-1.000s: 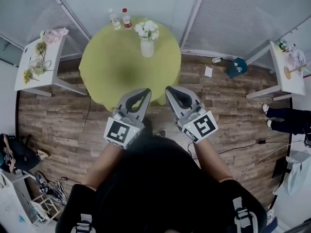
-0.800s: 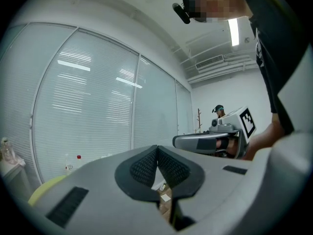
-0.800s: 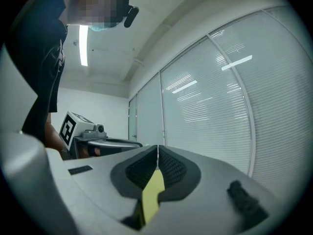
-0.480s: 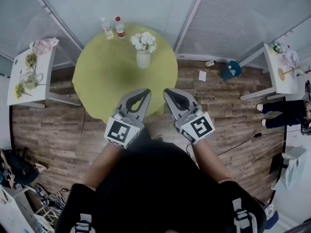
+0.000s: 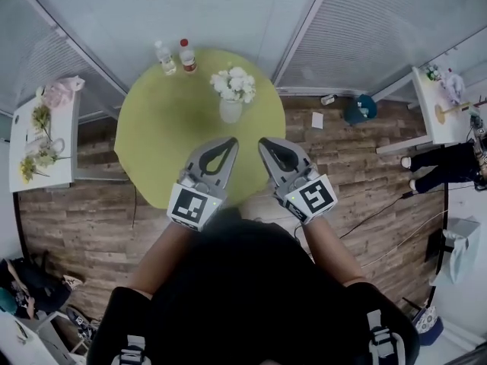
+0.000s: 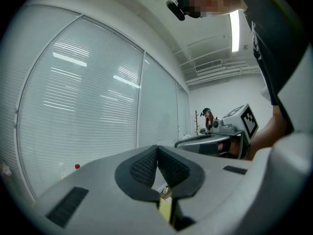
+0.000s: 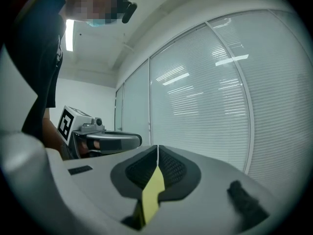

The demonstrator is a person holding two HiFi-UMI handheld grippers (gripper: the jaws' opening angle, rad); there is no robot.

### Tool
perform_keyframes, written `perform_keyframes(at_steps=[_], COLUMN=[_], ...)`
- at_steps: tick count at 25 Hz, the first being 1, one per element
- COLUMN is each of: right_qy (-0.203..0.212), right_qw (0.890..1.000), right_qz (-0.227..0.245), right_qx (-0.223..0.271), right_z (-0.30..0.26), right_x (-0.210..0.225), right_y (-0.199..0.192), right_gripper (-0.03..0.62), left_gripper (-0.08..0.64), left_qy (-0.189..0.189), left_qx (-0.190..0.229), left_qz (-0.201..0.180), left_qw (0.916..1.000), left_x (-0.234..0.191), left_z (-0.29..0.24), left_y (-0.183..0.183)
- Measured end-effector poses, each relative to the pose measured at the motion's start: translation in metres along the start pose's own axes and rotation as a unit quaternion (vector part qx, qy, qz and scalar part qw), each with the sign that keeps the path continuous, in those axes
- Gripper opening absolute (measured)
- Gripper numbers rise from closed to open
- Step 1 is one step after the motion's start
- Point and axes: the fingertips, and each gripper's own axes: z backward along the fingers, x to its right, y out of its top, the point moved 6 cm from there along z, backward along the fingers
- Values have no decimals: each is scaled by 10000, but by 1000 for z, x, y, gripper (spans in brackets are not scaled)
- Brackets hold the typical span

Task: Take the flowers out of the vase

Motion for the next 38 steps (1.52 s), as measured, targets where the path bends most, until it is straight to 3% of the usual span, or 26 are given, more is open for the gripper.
perform_keyframes(at_steps=[8,12,20,26,38], right_qy=[-418,-440,-175,162,455], right_qw=[9989,9987,9994,9973,9928], right_qz=[15,-12,50,190,345], right_qx=[-211,-276,-294,-686,-1050], right_z=[-41,-52,-80,-110,-148], right_x=[21,40,96,125,152], right_y=[-6,-8,-18,-45,-85], right_gripper=[20,20,23,133,186], left_gripper=[14,14,14,14,14], left_qy=[-125,-62,384,723,1070], left_qx=[-30,-19,-181,-191,-497], left_qz=[161,114,112,132,284], left_qw=[9998,9999,9990,9971,9926], left_x=[-52,-65,-80,-92,-109], left_z=[-16,-30,-73,-97,-124], left_y=[-14,-17,-30,-42,-64])
